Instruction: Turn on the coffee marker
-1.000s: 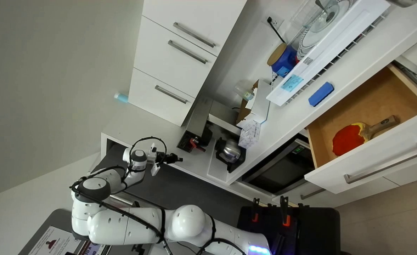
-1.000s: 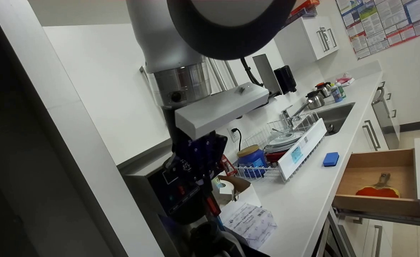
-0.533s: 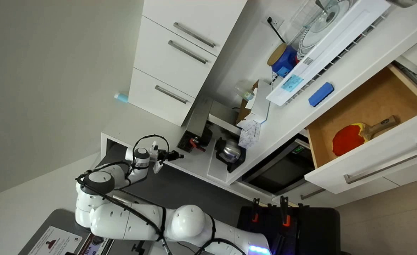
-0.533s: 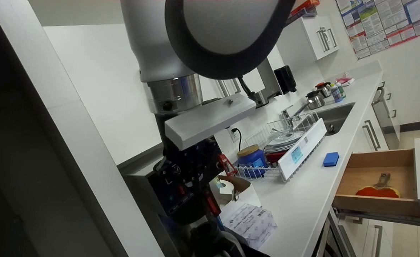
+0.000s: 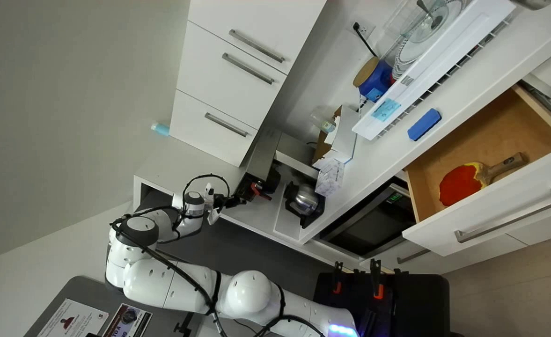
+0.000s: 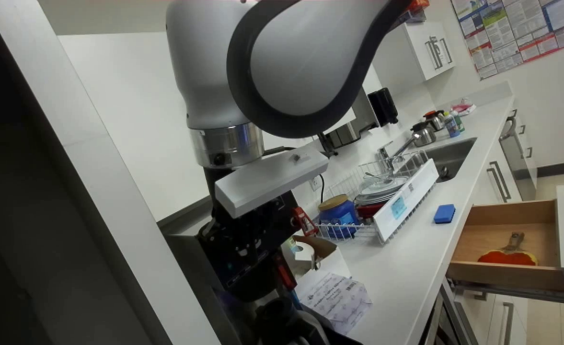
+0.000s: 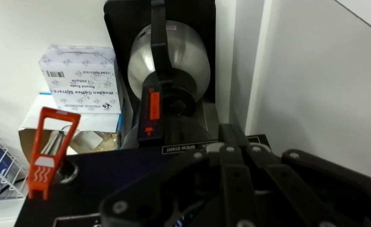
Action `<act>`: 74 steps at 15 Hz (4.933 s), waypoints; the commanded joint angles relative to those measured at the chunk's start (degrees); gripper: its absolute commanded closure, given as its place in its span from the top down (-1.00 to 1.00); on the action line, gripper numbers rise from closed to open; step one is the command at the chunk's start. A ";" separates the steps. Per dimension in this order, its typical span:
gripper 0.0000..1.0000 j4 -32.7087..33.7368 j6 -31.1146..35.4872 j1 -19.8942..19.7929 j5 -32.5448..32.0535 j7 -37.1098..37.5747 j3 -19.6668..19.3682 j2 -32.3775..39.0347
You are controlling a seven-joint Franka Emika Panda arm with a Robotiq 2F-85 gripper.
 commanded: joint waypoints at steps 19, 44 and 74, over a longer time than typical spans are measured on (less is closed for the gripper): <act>-1.00 4.54 -4.30 5.66 -17.73 13.92 -4.27 5.38; -1.00 10.20 -11.65 11.49 -7.89 8.10 -9.87 7.93; -1.00 11.43 -11.41 15.43 -17.30 9.26 -12.25 10.02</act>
